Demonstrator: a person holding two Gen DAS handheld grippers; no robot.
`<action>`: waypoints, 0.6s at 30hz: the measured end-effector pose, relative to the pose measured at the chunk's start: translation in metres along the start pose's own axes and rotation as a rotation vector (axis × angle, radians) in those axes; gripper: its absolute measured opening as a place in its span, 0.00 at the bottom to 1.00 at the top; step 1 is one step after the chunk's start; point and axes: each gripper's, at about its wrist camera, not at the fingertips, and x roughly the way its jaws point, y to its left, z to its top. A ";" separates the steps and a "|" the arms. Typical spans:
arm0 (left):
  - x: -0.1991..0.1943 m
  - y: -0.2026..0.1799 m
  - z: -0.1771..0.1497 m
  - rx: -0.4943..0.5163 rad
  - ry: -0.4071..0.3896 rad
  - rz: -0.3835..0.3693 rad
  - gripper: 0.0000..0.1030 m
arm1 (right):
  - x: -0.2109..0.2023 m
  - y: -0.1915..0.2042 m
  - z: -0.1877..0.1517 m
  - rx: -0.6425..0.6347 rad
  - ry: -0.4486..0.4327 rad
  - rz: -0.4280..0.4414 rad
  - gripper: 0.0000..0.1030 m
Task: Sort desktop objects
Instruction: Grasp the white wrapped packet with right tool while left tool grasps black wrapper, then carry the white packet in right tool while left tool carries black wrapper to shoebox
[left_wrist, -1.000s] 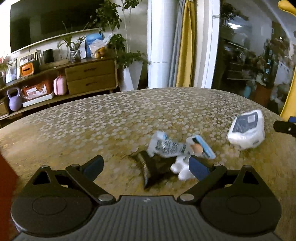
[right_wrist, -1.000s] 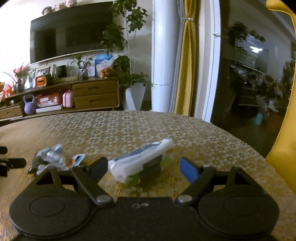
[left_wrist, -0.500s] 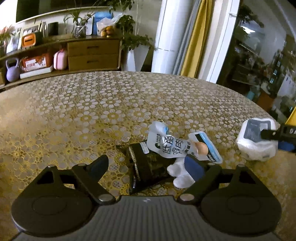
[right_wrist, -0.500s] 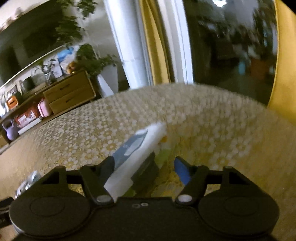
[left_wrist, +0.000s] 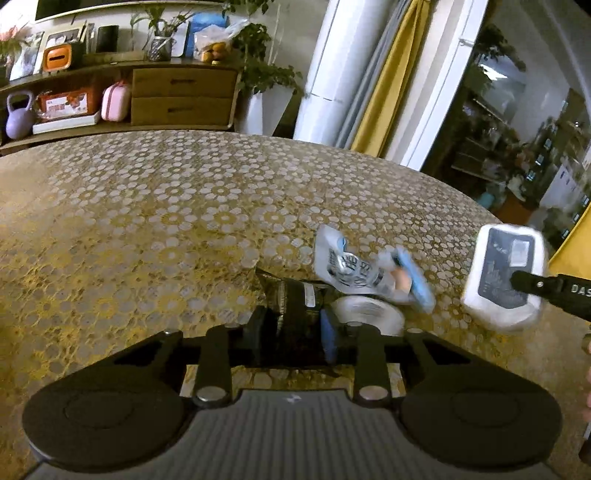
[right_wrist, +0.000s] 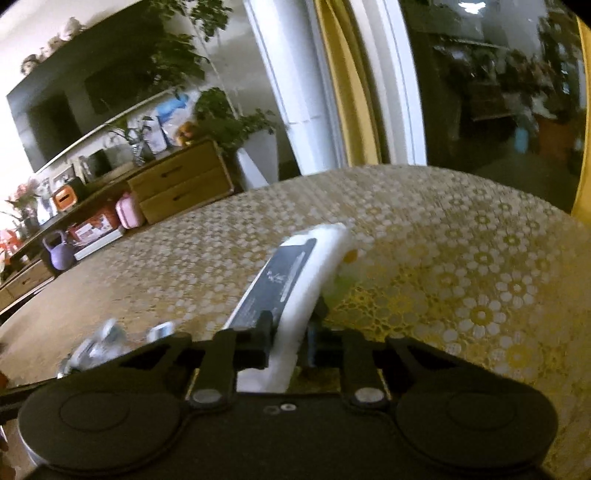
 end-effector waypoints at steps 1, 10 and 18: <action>-0.003 -0.001 -0.003 0.004 0.003 -0.001 0.27 | -0.004 0.001 0.000 -0.009 -0.012 0.001 1.00; -0.054 -0.004 -0.022 0.038 -0.006 -0.015 0.27 | -0.049 0.001 -0.008 -0.042 -0.037 0.063 1.00; -0.145 0.000 -0.043 0.044 -0.062 -0.054 0.27 | -0.113 0.021 -0.027 -0.097 -0.039 0.173 1.00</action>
